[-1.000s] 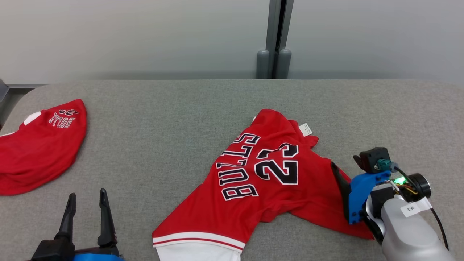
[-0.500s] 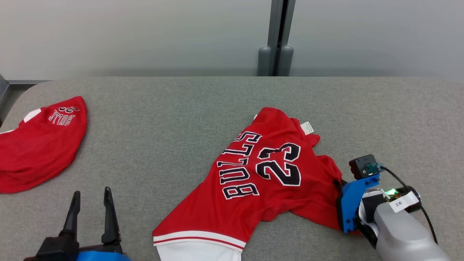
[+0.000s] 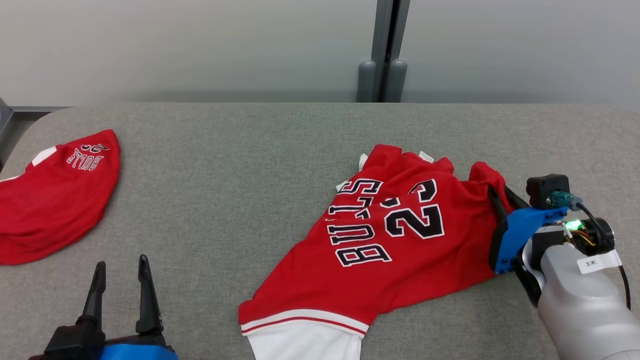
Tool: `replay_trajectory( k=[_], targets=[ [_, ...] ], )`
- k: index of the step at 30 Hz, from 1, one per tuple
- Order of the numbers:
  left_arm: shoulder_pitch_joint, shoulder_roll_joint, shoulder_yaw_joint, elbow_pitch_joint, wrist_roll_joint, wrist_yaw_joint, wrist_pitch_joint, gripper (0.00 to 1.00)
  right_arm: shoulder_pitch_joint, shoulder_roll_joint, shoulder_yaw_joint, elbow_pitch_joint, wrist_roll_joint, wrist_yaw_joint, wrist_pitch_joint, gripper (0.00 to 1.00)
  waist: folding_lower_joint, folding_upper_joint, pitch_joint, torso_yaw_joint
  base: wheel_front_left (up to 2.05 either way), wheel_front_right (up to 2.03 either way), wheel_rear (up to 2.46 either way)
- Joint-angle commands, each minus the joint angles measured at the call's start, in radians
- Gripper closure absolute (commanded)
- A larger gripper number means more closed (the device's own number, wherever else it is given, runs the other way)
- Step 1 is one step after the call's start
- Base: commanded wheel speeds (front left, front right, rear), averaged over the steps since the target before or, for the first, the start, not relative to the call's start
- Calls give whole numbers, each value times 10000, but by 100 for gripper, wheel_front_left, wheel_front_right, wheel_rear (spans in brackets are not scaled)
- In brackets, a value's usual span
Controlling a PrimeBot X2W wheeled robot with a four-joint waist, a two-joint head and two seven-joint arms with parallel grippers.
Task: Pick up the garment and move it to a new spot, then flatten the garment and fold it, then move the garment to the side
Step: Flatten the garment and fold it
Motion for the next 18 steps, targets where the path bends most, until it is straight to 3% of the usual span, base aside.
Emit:
replay_trajectory(
  k=[1, 6, 13, 18],
  targets=[
    [45, -6, -26, 10, -20, 42, -25, 0, 143, -142, -87, 46, -35, -6, -68, 0, -1, -1, -29, -56, 0, 0, 0],
    [94, -7, -20, 23, -15, 32, -25, 0, 535, -271, -573, -815, -132, -4, -175, 0, -1, -1, -160, -285, 0, 0, 0],
    [316, -6, 111, -8, 98, 23, -25, 0, 2650, -98, -1636, -4295, -379, -3, -173, 0, -1, -1, -558, -608, 0, 0, 0],
    [504, -6, 224, -23, 180, 32, -25, 0, 4549, 378, -2082, -6973, -540, -3, -171, 0, -1, -1, -731, -759, 0, 0, 0]
  ],
)
